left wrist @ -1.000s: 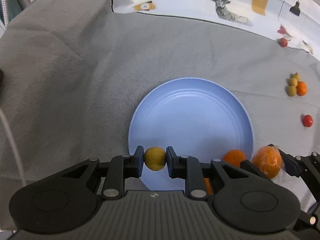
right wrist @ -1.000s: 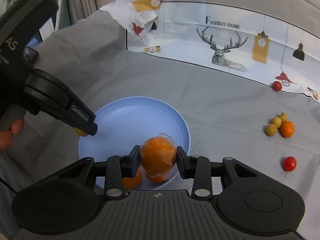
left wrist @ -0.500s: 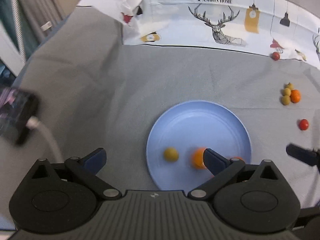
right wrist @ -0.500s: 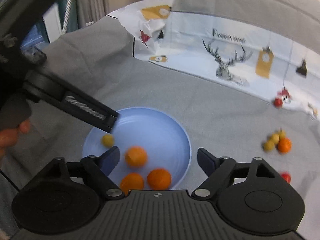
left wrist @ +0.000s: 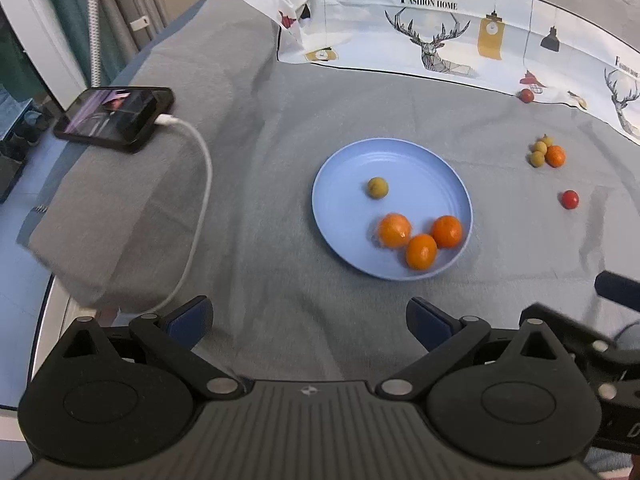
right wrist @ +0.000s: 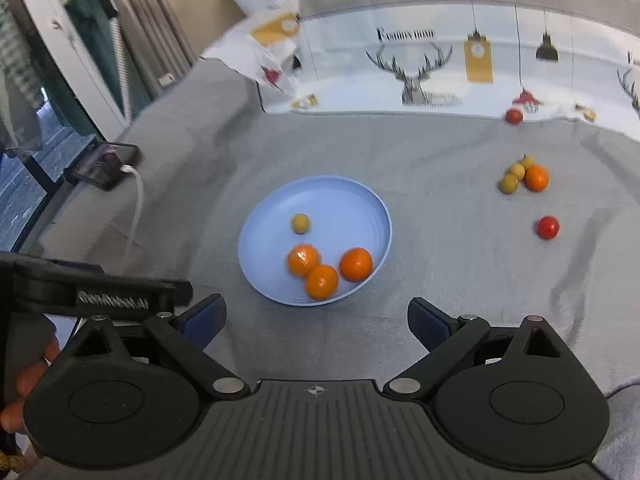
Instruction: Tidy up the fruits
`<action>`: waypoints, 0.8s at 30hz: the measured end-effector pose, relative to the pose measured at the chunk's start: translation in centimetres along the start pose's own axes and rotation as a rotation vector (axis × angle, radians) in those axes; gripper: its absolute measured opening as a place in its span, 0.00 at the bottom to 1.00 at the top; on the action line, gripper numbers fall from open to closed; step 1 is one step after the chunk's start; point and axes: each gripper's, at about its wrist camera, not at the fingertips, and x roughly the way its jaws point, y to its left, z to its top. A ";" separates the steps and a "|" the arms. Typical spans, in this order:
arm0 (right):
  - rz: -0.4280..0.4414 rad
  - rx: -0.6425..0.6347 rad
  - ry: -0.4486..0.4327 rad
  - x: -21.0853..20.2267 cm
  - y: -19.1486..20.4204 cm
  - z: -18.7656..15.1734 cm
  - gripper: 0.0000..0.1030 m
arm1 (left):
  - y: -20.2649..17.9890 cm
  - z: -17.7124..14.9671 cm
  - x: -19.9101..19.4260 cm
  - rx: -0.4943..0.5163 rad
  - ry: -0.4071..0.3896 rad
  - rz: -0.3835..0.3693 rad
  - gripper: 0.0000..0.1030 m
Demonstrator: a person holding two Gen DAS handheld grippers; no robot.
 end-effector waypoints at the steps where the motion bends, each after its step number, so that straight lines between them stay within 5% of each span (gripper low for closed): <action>1: 0.002 -0.005 -0.012 -0.6 0.2 -0.2 0.95 | 0.0 -0.5 -0.5 -0.001 -0.007 0.000 1.00; 24: 0.012 -0.068 -0.159 -8.0 3.3 -3.1 0.95 | 0.4 -4.7 -7.1 -0.018 -0.143 -0.013 1.00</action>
